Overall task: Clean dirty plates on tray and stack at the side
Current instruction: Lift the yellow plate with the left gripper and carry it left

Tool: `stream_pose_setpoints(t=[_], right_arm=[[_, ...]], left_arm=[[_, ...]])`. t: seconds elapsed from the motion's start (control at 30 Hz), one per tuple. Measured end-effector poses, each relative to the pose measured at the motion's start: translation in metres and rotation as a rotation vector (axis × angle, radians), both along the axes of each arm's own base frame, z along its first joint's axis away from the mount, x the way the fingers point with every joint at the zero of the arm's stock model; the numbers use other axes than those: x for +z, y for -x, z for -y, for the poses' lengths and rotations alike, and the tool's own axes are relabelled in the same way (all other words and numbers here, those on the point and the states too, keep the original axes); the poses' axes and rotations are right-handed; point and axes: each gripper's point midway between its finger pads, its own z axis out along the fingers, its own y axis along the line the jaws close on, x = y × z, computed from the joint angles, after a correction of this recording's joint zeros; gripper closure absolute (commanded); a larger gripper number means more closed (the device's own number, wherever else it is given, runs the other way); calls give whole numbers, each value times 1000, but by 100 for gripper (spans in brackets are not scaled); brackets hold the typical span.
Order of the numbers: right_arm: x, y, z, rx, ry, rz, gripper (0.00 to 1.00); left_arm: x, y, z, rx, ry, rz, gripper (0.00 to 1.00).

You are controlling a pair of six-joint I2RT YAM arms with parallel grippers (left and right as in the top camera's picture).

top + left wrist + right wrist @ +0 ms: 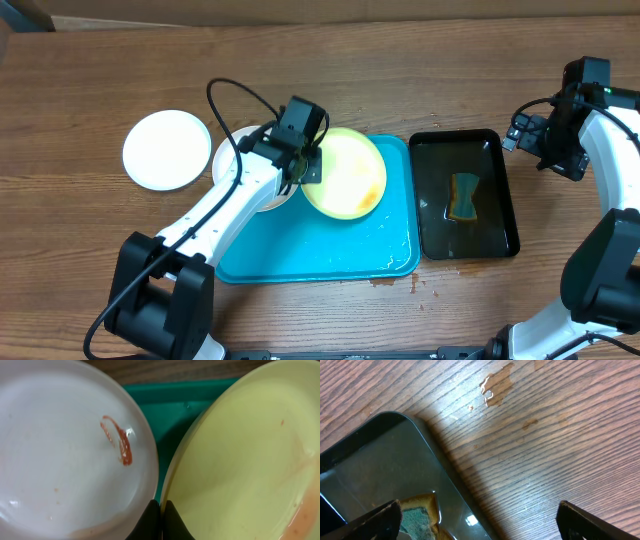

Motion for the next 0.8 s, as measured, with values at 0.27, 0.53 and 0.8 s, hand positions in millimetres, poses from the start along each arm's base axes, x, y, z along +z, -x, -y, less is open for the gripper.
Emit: stream_pose_setpoints(t=[0.27, 0.53, 0.8], right_arm=[[0, 0, 0, 0, 0, 1, 0], [0, 0, 0, 0, 0, 0, 0], [0, 0, 0, 0, 0, 0, 0]], left_arm=[[44, -19, 10, -18, 25, 63, 96], [71, -27, 51, -93, 72, 166, 96], [93, -13, 114, -184, 7, 350, 96]])
